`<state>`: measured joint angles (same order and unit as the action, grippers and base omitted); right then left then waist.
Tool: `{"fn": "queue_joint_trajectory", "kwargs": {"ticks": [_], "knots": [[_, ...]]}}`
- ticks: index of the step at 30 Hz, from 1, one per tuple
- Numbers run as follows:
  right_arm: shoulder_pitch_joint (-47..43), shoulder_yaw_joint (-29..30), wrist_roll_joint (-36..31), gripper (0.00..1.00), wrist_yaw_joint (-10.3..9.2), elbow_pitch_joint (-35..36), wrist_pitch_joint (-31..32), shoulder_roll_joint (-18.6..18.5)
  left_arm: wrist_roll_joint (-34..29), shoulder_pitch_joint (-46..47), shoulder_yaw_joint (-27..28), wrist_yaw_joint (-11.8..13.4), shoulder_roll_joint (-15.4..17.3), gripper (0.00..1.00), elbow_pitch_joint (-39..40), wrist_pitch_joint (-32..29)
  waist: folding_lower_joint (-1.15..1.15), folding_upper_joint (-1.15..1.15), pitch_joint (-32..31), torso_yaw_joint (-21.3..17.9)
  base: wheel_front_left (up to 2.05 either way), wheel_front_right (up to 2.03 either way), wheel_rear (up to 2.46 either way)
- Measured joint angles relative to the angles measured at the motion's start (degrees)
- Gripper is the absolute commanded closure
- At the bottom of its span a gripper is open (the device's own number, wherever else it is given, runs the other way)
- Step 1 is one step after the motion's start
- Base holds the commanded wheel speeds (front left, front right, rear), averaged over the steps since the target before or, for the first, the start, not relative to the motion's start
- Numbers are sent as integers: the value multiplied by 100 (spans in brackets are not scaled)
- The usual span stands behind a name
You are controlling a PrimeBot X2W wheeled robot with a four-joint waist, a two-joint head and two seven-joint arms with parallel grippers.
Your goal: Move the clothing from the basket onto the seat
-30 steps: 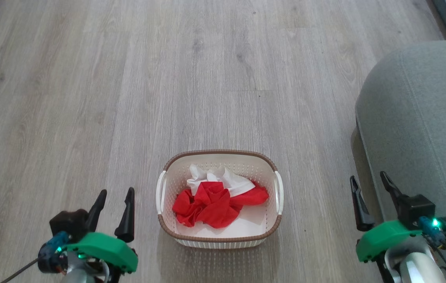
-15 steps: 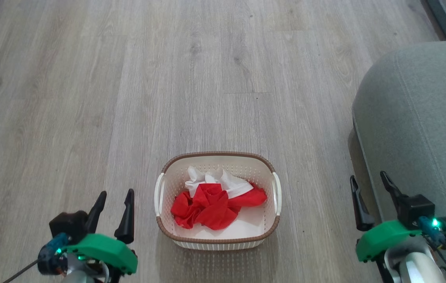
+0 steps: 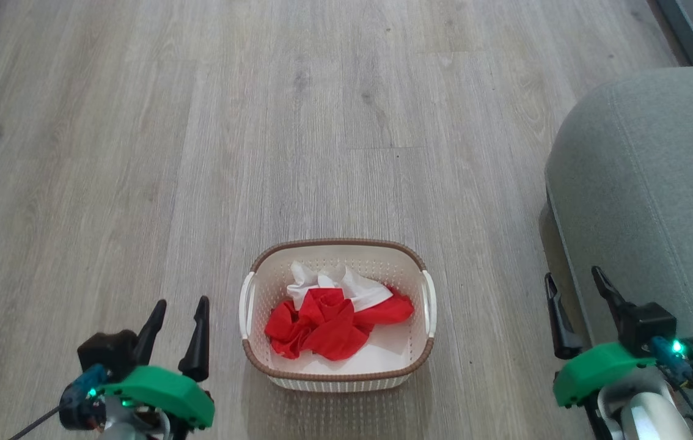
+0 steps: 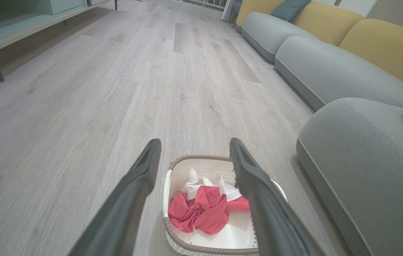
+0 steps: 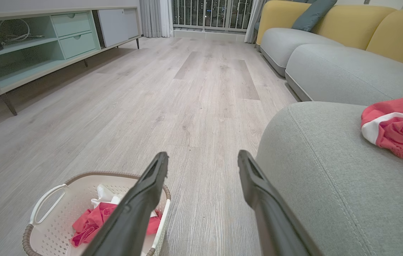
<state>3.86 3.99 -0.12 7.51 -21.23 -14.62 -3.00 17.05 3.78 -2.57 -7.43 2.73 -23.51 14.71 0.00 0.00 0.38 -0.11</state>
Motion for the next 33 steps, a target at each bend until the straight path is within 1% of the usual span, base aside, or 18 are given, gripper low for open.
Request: {"fn": "queue_joint_trajectory", "kwargs": {"ticks": [11, 19, 24, 28, 33], "knots": [[0, -3, 0, 0, 0, 1, 0, 1, 0, -1, -2, 0, -1, 0, 1, 0, 0, 0, 53, -3, 0, 0, 0], [49, 12, 0, 0, 0, 175, 0, 3, 0, 49, -113, 0, -2, 0, 21, 0, 0, 0, 373, -50, 0, 0, 0], [433, 18, 0, 0, 0, 381, -1, 4, -58, 523, -503, 0, 2, 0, 12, 0, 0, 0, 836, -109, 0, 0, 0], [1081, 24, 9, 0, 0, 645, -1, 2, -97, 1286, -912, 0, 20, 0, -40, 0, 2, 0, 1401, -168, 0, 0, 0], [1773, 109, 71, 0, 0, 947, -1, -2, -194, 2286, -1507, 0, 101, 0, -424, 0, 3, 0, 2223, -256, 0, 0, 0]]}}
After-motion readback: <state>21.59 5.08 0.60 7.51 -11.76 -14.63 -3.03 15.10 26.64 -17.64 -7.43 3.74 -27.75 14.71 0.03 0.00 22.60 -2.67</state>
